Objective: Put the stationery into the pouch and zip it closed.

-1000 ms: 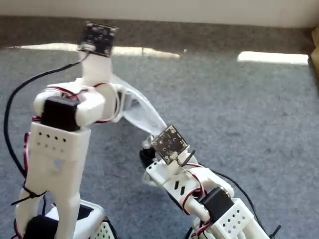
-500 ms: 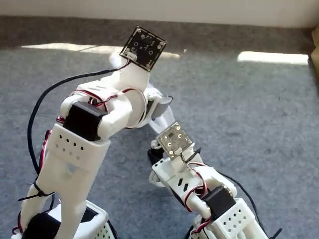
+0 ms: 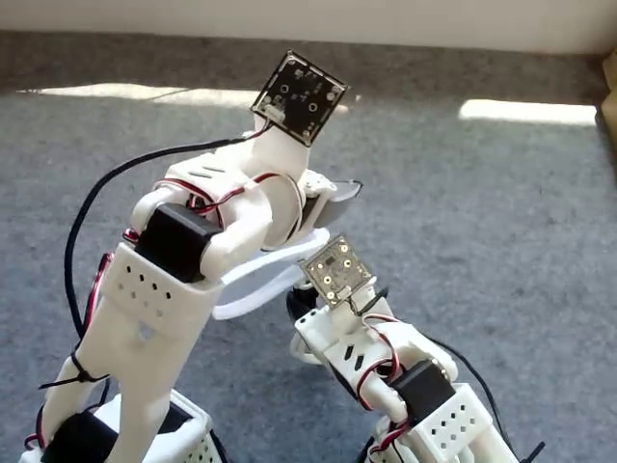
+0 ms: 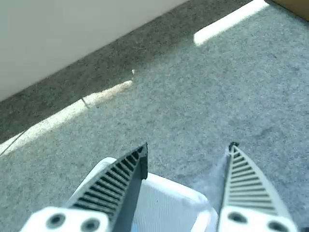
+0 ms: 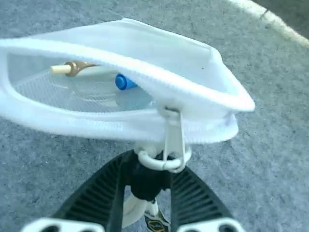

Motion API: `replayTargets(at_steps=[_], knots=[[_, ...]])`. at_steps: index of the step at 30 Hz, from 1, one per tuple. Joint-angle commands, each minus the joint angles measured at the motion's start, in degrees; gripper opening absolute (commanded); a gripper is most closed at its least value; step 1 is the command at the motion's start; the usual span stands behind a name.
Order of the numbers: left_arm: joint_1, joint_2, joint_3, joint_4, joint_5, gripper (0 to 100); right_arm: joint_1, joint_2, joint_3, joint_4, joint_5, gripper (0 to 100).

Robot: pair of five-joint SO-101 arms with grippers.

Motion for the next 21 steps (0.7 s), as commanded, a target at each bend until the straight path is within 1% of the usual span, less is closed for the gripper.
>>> replayTargets(at_steps=[1,7,12,18,21], knots=[[-2.3,-1.5,-1.8,-1.8,-0.4,25,0.7,-1.3,-0.4,-0.2,0.7,0.5],[-9.8,-6.3,-7.5,7.4,-0.4,25,0.7,-1.3,-0.4,-0.2,0.7,0.5],[-16.2,-12.4,-7.6,16.4,-0.9,25,0.8,-1.3,-0.5,-1.3,0.4,0.5],[-20.3,-14.2,-7.6,27.7,-6.2,25,0.8,-1.3,2.1,-5.4,0.4,0.5],[-22.0,-14.4,-5.5,30.2,-9.1,25,1.3,-1.3,3.8,-8.1,0.3,0.5]])
